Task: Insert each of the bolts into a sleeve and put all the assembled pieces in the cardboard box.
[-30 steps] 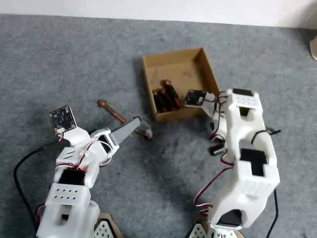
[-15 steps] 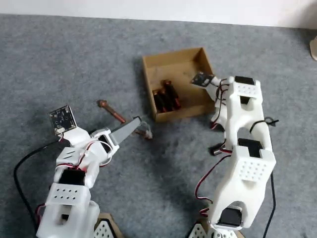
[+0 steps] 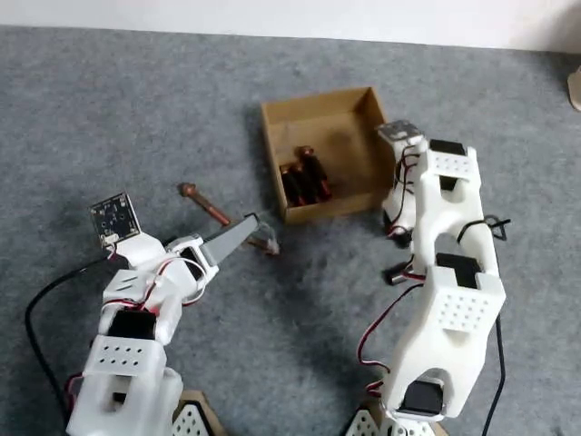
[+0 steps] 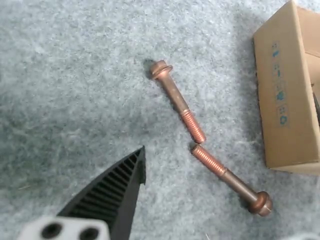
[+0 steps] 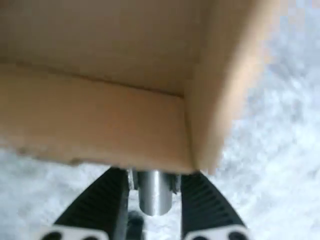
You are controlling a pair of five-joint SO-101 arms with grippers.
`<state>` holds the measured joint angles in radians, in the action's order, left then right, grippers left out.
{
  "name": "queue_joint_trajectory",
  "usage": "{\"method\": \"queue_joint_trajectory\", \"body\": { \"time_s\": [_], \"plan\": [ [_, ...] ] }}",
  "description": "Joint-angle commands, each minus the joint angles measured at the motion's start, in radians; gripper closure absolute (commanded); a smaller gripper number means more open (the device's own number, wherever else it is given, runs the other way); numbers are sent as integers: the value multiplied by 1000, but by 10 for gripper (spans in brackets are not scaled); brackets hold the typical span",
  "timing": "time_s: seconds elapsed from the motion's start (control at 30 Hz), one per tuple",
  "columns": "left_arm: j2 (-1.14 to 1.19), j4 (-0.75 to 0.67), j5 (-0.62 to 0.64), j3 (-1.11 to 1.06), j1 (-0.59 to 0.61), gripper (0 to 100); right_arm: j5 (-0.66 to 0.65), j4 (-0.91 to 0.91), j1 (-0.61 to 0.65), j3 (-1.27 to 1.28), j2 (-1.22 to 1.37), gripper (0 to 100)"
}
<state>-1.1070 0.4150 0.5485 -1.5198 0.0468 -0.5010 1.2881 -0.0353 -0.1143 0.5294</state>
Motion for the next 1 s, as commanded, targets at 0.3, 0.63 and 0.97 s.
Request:
{"method": "queue_joint_trajectory", "body": {
  "time_s": [0.3, 0.63, 0.97],
  "plan": [
    [-12, 226, -3, 153, 7, 437, 353, -45, 185, 444, -679, 993],
    [-18, 313, -339, 219, 7, 437, 473, -302, 219, 997, -1204, 993],
    [-12, 790, -674, 576, 2, 437, 471, -526, 214, 1325, -1435, 993]
  ]
}}
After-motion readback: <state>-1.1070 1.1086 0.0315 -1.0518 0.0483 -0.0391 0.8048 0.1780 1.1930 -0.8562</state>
